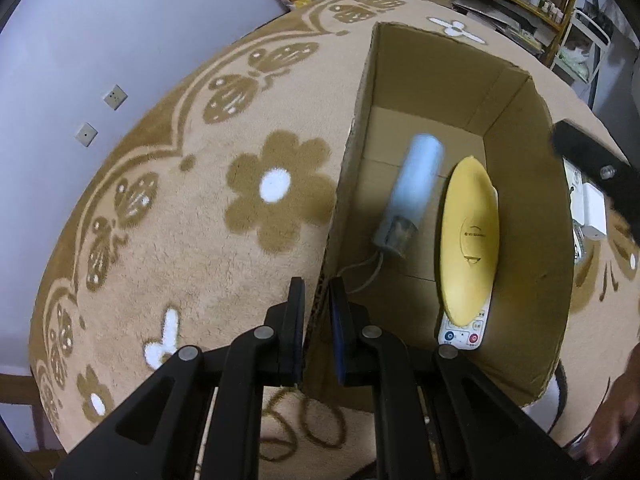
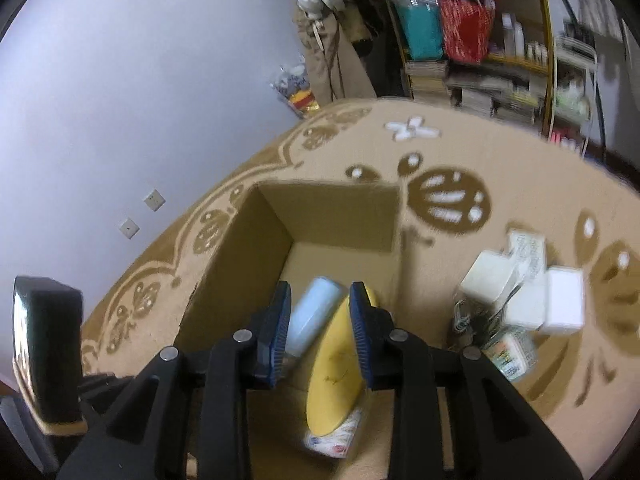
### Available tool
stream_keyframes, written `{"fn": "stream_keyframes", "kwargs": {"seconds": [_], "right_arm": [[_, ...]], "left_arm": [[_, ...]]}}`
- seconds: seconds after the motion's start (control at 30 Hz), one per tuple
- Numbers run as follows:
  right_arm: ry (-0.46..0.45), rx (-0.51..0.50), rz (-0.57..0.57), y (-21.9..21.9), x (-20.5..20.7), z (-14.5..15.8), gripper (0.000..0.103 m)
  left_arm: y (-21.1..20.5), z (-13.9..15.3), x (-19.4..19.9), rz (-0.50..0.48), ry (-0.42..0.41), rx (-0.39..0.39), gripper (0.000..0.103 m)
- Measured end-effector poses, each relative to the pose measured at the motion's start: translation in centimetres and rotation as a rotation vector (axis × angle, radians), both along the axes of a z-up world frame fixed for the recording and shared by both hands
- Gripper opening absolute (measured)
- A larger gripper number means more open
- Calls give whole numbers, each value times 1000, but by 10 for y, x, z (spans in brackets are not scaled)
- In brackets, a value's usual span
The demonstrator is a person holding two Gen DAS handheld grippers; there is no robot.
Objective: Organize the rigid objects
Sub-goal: 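Lower the power bank into the box beside the yellow lid and release, then move the right tool to the key bunch and grasp the AIMA tag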
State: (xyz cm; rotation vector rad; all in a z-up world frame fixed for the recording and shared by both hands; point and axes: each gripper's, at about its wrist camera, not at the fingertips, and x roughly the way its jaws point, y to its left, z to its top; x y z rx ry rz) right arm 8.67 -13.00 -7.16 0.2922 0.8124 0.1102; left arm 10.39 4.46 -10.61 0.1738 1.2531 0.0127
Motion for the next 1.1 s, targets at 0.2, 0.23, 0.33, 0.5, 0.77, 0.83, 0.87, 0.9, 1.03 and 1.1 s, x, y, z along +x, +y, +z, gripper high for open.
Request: {"fn": "stream_keyframes", "kwargs": {"seconds": [0.2,0.23,0.33,0.5,0.77,0.83,0.87,0.9,1.03,1.1], "right_arm": [[-47,-92,-49,-29,-7,16,63],[-39,-94,-62,-37,-8,16,64],[16,-114,-79,-54,-5,9,67],[79,-113,-128,-84,-5,-9,67],[136,-43,-138,-106,-2,-38,63],[140,-40,-127,-105,0,-42,63],[143,-39,-122,-104,0,-45,63],[147,-35,-115,-104,1,-48,63],[182,-18,-85,-102,5,-61,62],[202,-11,-70,-101,8,-68,49]], "left_arm": [[-2,0,-1,-6,0,3,11],[-2,0,-1,-6,0,3,11],[-2,0,-1,-7,-1,6,11],[-3,-1,-1,-11,0,13,11],[-4,-2,-2,-18,-2,24,11],[-3,-2,-2,-16,-1,19,11],[-3,-2,-2,-16,-1,18,11],[-3,-2,-2,-16,0,18,11],[-2,-2,-1,-15,-1,22,11],[-2,-2,-1,-14,-1,22,11]]}}
